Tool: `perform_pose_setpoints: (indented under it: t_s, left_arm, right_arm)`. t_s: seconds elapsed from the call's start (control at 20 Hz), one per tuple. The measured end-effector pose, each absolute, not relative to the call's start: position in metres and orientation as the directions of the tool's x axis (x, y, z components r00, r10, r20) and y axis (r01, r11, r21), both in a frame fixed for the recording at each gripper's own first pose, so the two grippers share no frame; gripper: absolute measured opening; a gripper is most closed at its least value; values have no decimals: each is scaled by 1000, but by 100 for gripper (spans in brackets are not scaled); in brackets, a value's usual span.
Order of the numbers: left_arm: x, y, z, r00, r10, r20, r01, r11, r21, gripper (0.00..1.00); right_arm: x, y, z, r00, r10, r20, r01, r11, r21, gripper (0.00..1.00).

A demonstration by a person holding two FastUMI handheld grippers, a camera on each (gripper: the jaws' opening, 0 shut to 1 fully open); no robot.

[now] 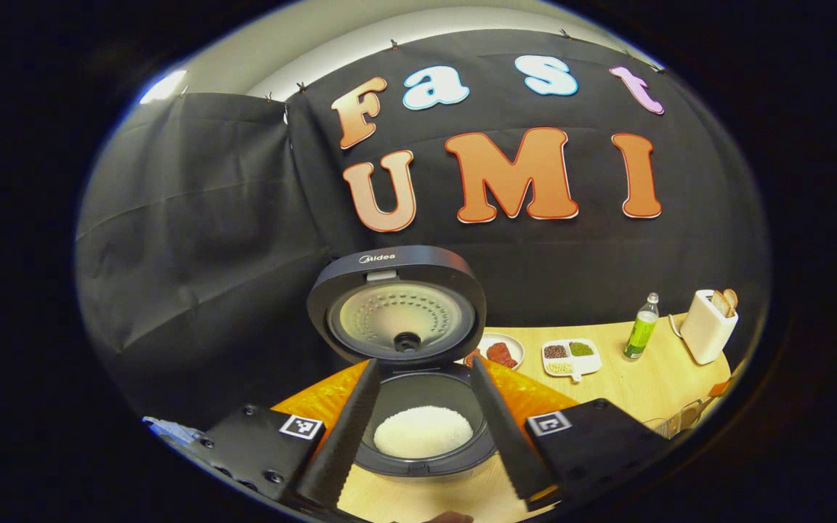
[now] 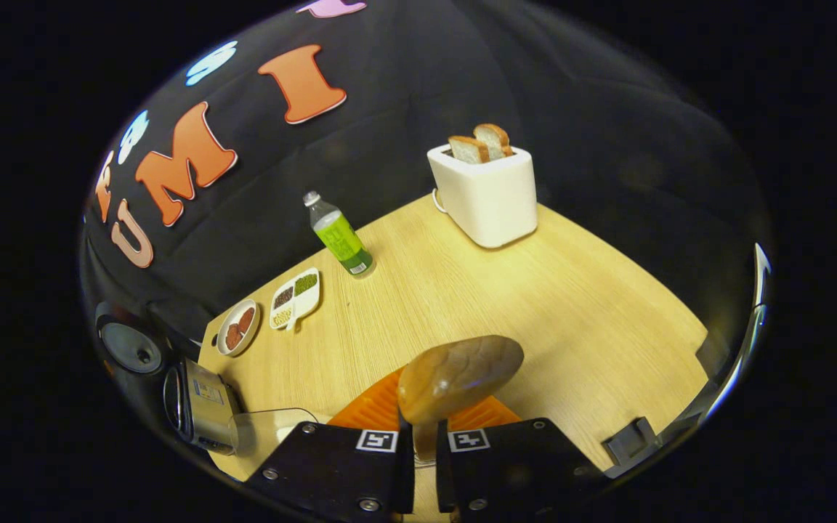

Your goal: Close the left gripper, press the button to open the rice cooker; take a wooden spoon from the chopstick holder with the right hand, scoop a spoonful of rice and pour it into the rice cooker, then put the wooden spoon back into the chopstick holder.

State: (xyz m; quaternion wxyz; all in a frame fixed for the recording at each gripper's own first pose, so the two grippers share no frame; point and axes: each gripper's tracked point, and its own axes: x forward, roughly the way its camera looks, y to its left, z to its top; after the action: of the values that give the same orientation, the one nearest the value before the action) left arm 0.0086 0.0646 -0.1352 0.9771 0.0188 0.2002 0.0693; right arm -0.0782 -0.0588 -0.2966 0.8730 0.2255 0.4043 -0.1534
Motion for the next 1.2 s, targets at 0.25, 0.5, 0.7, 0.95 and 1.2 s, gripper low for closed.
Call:
perform_pose_setpoints:
  t_s: [0.25, 0.5, 0.7, 0.95, 1.2]
  left_arm:
    - [28, 76, -150, 916, 89, -392, -81, 996, 38, 91]
    - [42, 75, -162, 918, 19, -397, -18, 1000, 7, 91]
    - [49, 72, -166, 918, -38, -394, 38, 999, -6, 91]
    - [54, 79, -174, 912, -79, -402, 86, 996, 0, 91]
    - [57, 85, -184, 902, -116, -415, 129, 992, 4, 91]
  right_arm:
    - [-71, -47, -237, 693, -147, -706, 440, 862, 252, 11]
    - [-68, 8, -203, 737, -83, -670, 380, 871, 310, 11]
    - [-71, 57, -218, 734, -62, -676, 293, 927, 234, 11]
    - [-80, 81, -247, 716, -150, -681, 228, 973, 25, 11]
    - [-81, 86, -261, 738, -276, -615, 206, 961, -184, 11]
